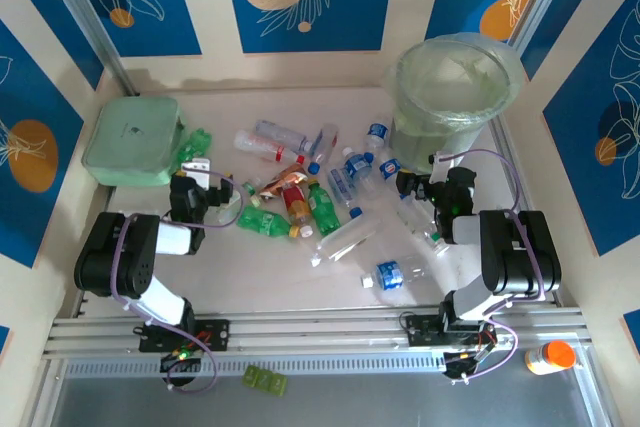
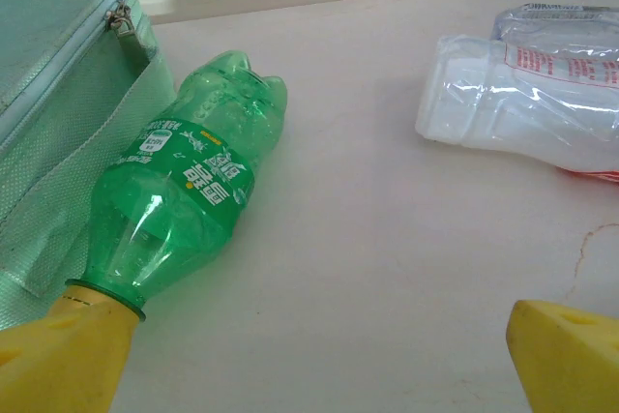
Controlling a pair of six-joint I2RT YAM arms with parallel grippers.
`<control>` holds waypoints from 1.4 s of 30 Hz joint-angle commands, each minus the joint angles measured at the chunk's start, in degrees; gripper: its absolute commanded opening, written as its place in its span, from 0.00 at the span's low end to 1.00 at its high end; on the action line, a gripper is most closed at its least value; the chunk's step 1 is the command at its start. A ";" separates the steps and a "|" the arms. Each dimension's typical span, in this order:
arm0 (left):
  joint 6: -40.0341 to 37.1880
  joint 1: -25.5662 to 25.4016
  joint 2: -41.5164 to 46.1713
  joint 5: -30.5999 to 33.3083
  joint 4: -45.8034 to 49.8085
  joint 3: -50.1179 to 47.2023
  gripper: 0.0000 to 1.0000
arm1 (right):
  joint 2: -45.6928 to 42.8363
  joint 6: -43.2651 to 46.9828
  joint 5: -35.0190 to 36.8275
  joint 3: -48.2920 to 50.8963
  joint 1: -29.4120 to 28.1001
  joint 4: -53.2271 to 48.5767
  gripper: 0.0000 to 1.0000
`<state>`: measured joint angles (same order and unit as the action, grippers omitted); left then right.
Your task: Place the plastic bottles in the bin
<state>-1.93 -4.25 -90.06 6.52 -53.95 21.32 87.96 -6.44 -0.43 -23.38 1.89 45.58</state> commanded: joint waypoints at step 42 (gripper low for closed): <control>-8.85 -7.18 25.02 3.74 13.74 1.52 0.99 | -23.31 5.73 8.78 0.70 -8.32 -11.72 0.99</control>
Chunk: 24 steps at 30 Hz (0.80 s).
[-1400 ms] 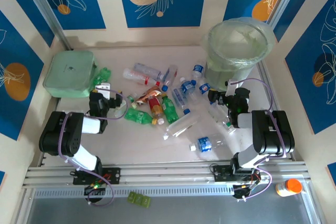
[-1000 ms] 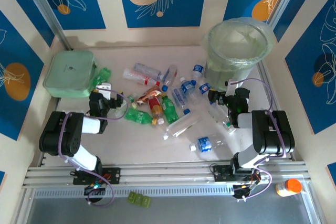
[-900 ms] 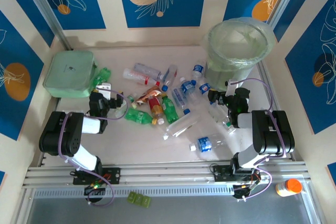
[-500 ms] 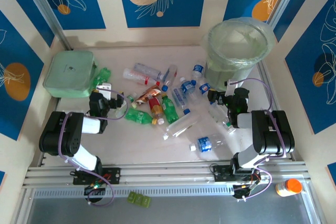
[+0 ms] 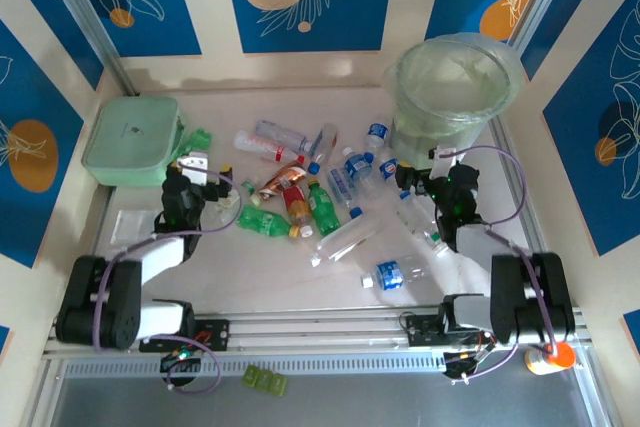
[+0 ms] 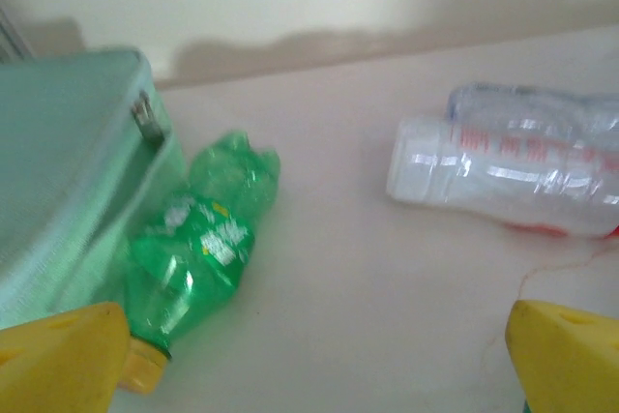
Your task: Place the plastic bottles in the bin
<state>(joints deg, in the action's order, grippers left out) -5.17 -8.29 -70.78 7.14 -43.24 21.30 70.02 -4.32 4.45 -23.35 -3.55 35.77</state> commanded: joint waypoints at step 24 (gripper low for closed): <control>37.82 -35.51 22.76 9.13 80.74 45.47 0.99 | -16.34 -26.15 7.18 -56.63 -34.82 -95.72 0.98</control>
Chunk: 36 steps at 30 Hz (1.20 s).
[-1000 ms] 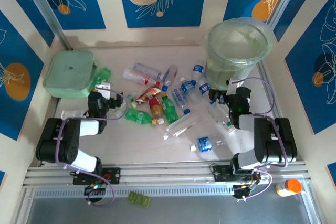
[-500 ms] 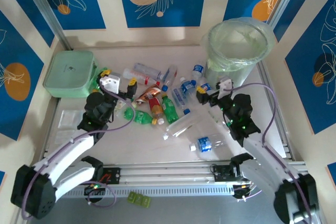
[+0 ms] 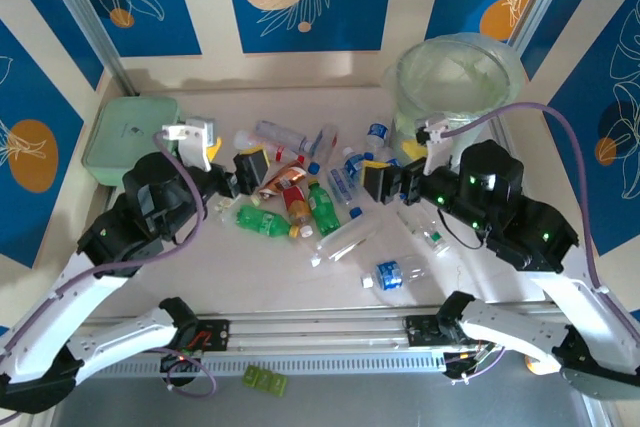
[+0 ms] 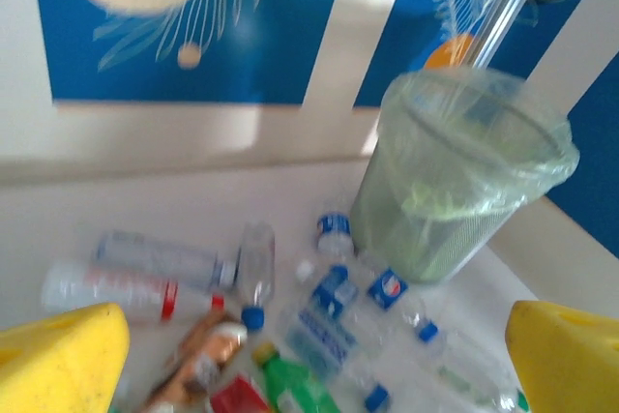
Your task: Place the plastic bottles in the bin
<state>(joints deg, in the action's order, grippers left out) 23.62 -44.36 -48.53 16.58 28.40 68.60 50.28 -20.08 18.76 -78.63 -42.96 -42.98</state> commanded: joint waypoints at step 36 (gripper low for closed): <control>-4.88 -4.81 6.67 11.60 -5.85 -15.58 0.99 | 7.72 -97.81 -0.57 40.71 1.74 -15.65 0.91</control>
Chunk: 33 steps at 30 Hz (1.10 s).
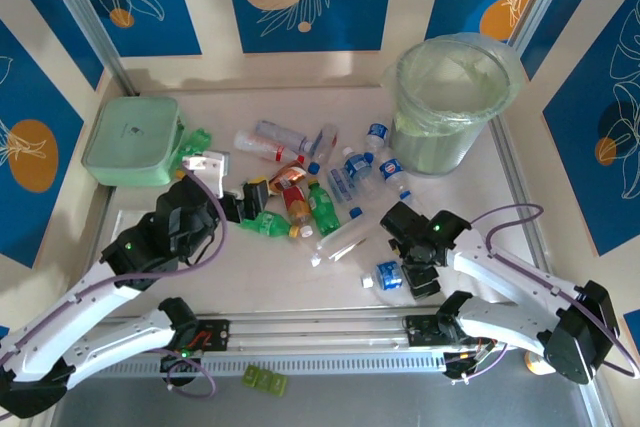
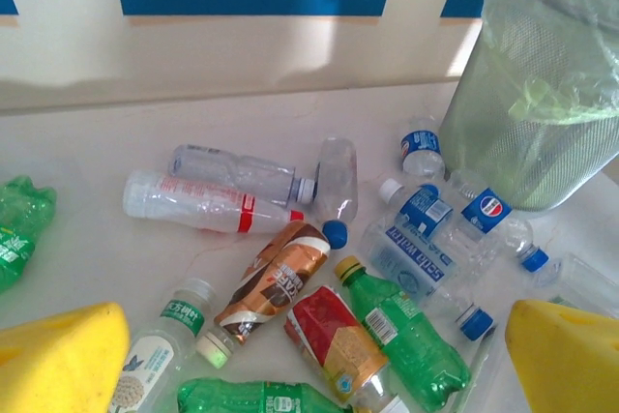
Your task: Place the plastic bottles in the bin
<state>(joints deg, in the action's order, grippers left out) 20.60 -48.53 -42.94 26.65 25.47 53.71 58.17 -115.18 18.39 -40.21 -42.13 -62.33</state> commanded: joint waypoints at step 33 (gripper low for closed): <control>-5.03 -0.77 0.84 -11.02 -8.79 -3.18 0.98 | -1.22 11.10 1.16 2.75 4.06 5.97 0.53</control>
<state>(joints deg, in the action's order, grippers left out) 16.58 -48.69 -42.48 19.44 18.76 50.98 60.53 -109.21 17.82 -35.03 -37.01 -53.04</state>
